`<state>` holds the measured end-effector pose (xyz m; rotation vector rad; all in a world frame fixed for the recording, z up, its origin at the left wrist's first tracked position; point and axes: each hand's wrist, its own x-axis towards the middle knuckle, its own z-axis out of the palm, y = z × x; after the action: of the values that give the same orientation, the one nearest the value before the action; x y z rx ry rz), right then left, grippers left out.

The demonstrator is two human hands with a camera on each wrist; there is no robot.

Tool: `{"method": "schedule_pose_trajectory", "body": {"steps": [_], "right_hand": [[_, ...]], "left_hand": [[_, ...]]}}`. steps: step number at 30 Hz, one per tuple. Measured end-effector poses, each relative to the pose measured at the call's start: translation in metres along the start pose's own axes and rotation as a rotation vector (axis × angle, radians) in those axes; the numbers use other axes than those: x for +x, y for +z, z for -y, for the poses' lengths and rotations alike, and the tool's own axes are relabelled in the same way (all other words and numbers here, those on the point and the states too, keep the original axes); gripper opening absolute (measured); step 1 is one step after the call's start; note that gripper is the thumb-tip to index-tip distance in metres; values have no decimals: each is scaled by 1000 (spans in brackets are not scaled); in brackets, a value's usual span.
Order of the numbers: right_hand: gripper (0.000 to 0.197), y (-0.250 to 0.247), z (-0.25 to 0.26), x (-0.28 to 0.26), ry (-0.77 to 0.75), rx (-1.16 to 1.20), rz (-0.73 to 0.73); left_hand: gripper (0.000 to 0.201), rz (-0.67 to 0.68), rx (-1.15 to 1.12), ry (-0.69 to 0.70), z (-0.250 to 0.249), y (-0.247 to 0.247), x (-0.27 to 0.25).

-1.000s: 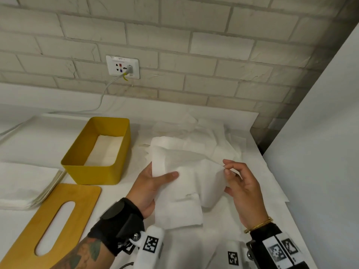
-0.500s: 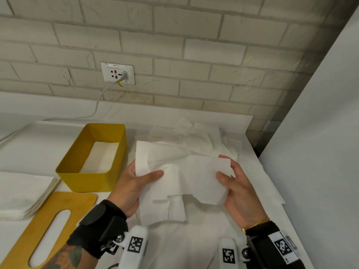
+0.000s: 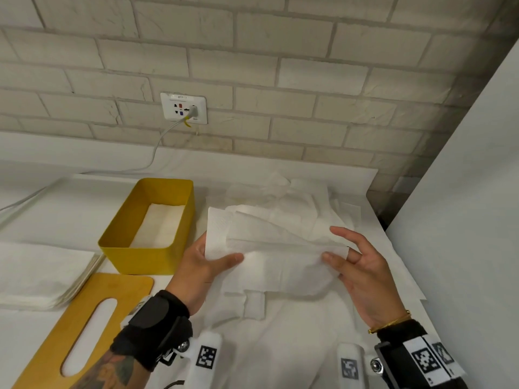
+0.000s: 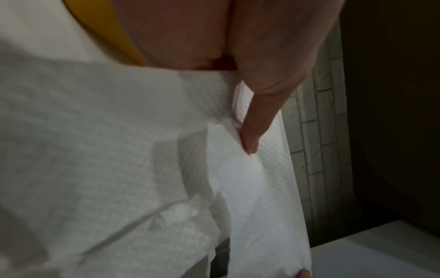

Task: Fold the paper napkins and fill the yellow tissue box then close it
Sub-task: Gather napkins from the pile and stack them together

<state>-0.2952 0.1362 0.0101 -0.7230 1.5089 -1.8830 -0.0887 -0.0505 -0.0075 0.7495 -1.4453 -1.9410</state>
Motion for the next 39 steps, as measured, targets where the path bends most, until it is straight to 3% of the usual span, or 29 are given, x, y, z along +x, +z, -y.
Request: {"method": "schedule_pose_trajectory", "body": {"steps": [13, 15, 18, 22, 24, 26, 29, 31, 33, 39], "right_hand": [[16, -17, 1, 6, -106, -608, 27], [13, -16, 3, 7, -164, -629, 14], [24, -16, 12, 8, -204, -524, -22], [34, -12, 50, 7, -277, -394, -11], [38, -6, 78, 4, -336, -507, 102], [36, 6, 106, 1, -319, -624, 305], [17, 30, 133, 0, -132, -658, 686], [23, 46, 139, 6, 17, -586, 828], [22, 61, 134, 18, 50, -583, 811], [11, 84, 95, 61, -109, -867, 549]], "left_hand": [[53, -44, -14, 25, -5, -5, 3], [51, -49, -19, 18, -5, -5, 4], [34, -71, -26, -11, -6, -6, 5], [23, -193, -14, -6, -12, -17, 12], [25, -214, -13, 13, -19, -21, 16], [28, -200, -14, 22, -28, -20, 19], [19, -124, 2, 46, -38, -8, 22], [16, -48, -9, 52, -39, 4, 21], [22, 34, -34, 45, -37, 18, 19], [28, 164, -140, -57, -30, 38, 7]]}}
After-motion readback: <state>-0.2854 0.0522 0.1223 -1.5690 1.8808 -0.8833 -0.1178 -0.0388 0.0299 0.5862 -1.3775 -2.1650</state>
